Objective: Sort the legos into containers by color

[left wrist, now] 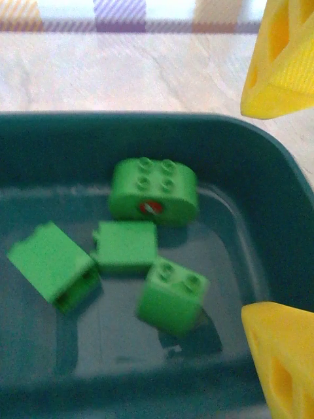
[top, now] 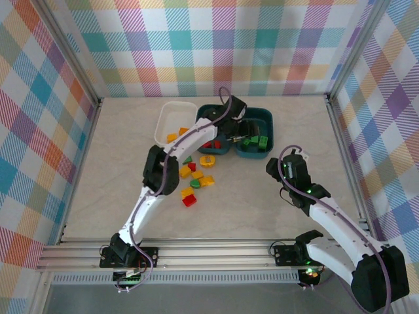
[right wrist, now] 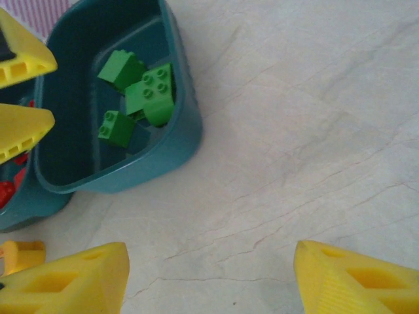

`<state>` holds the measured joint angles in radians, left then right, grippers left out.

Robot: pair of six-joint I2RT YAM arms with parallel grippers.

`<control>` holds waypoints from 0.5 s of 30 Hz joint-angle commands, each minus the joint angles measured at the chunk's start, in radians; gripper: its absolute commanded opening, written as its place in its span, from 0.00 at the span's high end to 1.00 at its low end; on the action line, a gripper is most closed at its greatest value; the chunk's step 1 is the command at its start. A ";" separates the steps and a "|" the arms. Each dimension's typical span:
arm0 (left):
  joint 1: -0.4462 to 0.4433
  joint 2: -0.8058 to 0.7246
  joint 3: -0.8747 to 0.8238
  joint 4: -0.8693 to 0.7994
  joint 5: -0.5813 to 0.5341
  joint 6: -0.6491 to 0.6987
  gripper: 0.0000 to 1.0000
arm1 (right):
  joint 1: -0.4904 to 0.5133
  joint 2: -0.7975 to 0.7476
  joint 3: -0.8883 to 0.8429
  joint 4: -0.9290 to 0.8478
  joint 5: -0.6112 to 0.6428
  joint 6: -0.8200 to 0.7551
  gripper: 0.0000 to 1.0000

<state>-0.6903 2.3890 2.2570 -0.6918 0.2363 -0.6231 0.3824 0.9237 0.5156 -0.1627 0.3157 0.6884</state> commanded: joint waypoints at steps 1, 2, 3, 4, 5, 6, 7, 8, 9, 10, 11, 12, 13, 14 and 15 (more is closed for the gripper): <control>0.030 -0.304 -0.259 0.126 -0.075 0.029 0.22 | 0.051 0.052 -0.002 0.098 -0.093 -0.085 0.34; 0.044 -0.371 -0.378 0.172 -0.083 0.013 0.20 | 0.087 0.079 0.015 0.103 -0.084 -0.104 0.34; 0.065 -0.449 -0.491 0.215 -0.095 -0.001 0.17 | 0.136 0.112 0.035 0.104 -0.059 -0.133 0.34; 0.087 -0.517 -0.595 0.242 -0.108 -0.018 0.15 | 0.188 0.150 0.057 0.104 -0.031 -0.159 0.33; 0.104 -0.572 -0.673 0.257 -0.126 -0.025 0.14 | 0.232 0.185 0.078 0.109 -0.010 -0.181 0.33; 0.124 -0.633 -0.767 0.264 -0.149 -0.037 0.14 | 0.276 0.227 0.103 0.112 -0.003 -0.201 0.33; 0.145 -0.693 -0.857 0.267 -0.176 -0.051 0.13 | 0.314 0.276 0.129 0.115 -0.010 -0.220 0.33; 0.167 -0.744 -0.931 0.269 -0.198 -0.064 0.12 | 0.343 0.321 0.155 0.112 -0.022 -0.236 0.33; 0.196 -0.805 -1.031 0.271 -0.217 -0.085 0.12 | 0.374 0.377 0.192 0.097 -0.034 -0.252 0.33; 0.232 -0.866 -1.125 0.275 -0.228 -0.112 0.12 | 0.399 0.431 0.232 0.078 -0.049 -0.263 0.33; 0.267 -0.917 -1.206 0.275 -0.233 -0.139 0.12 | 0.419 0.483 0.265 0.065 -0.070 -0.271 0.34; 0.308 -0.972 -1.294 0.265 -0.237 -0.171 0.12 | 0.442 0.536 0.302 0.055 -0.088 -0.282 0.34; 0.353 -1.021 -1.377 0.252 -0.237 -0.196 0.11 | 0.470 0.583 0.338 0.038 -0.090 -0.291 0.35; 0.387 -1.060 -1.440 0.246 -0.231 -0.208 0.11 | 0.498 0.619 0.368 0.032 -0.090 -0.300 0.35; 0.424 -1.103 -1.504 0.240 -0.220 -0.210 0.10 | 0.524 0.654 0.401 0.028 -0.096 -0.308 0.35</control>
<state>-0.3241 1.3575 0.8902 -0.4171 0.0364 -0.7631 0.8566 1.5139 0.8486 -0.1020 0.2520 0.4423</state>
